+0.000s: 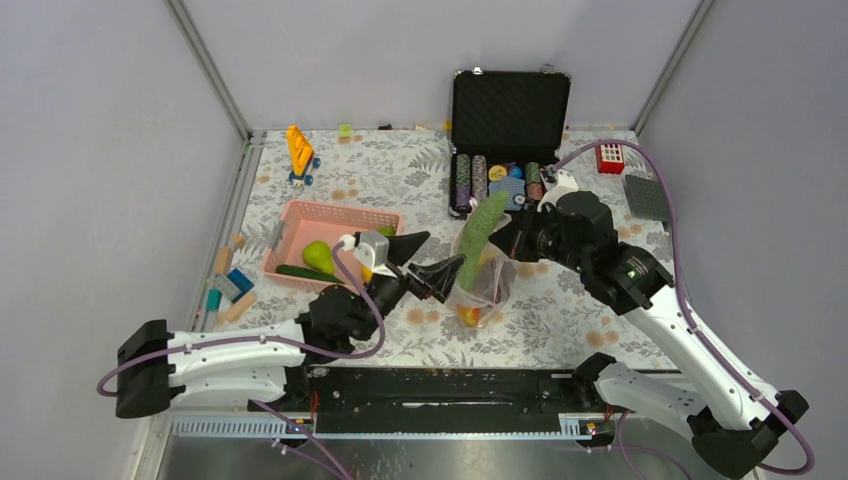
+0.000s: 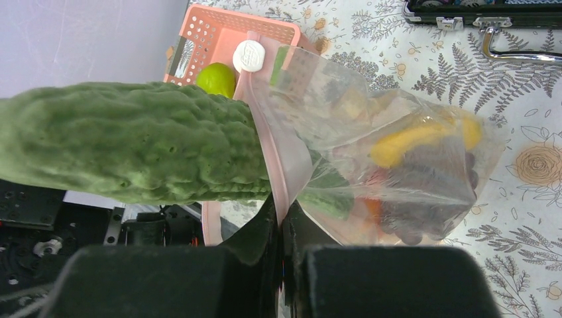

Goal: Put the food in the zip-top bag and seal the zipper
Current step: Place the fake vegetable in the zipper food storage bag, then adjust the zipper food storage bag at the center of the board.

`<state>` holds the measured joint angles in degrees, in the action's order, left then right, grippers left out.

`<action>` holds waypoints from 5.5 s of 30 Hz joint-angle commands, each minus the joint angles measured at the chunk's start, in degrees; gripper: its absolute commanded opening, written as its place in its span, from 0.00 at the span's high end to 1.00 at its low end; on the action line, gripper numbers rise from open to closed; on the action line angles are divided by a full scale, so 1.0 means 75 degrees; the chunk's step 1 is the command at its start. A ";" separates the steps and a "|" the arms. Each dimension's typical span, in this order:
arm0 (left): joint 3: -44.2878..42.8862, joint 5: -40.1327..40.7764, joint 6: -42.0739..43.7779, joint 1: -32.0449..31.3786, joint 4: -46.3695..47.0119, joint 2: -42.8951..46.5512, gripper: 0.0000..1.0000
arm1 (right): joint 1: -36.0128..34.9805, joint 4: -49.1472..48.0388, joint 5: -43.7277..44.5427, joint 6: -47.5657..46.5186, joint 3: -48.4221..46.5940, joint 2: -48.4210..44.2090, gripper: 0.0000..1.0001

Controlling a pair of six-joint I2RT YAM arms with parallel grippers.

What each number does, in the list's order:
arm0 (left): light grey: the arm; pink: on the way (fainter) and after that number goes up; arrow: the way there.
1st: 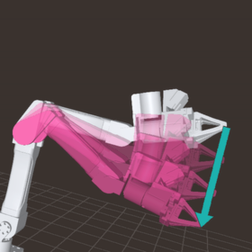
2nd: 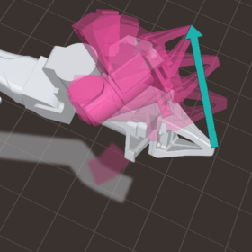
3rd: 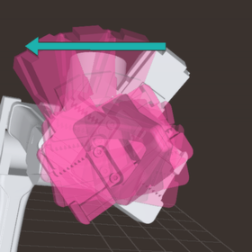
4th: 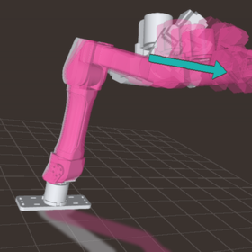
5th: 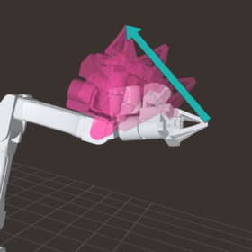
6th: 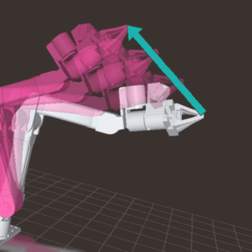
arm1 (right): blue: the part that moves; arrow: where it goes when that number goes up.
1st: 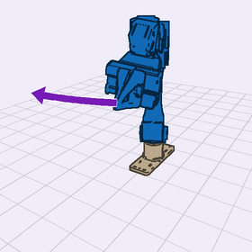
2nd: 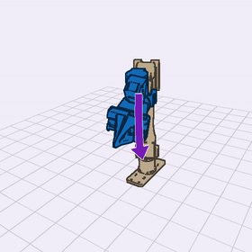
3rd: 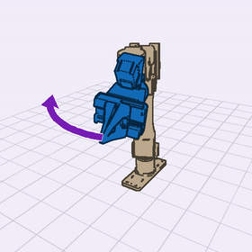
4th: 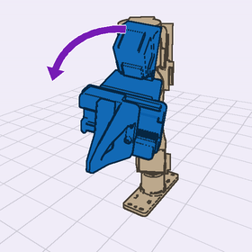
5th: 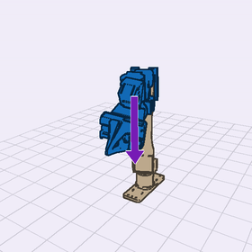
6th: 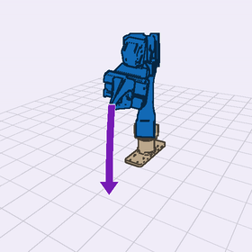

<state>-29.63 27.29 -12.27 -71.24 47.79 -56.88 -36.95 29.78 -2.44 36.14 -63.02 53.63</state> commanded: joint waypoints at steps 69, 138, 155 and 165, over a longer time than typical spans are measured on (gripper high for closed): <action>-0.3024 -0.3568 -0.1984 0.2356 -0.6415 -0.0308 1.00 | 0.0089 -0.3245 -0.0626 -0.2293 -0.0221 0.0654 0.19; -0.3049 -0.1880 -0.2809 0.2356 -0.6693 0.0266 1.00 | -0.2081 0.2259 0.2021 -0.3442 -0.3113 0.4234 0.84; -0.2907 -0.2181 -0.2598 0.2358 -0.6478 0.0217 1.00 | -0.2078 0.1055 0.0568 -0.3556 -0.1988 0.1724 0.00; -0.2565 -0.3010 -0.2149 0.2356 -0.6046 0.0504 1.00 | -0.1599 0.1026 0.3153 -0.2310 -0.1480 0.0837 0.00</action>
<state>-49.65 8.29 -30.68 -53.89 -4.45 -55.27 -51.79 38.22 14.44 13.89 -75.24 61.78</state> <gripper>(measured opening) 0.009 0.994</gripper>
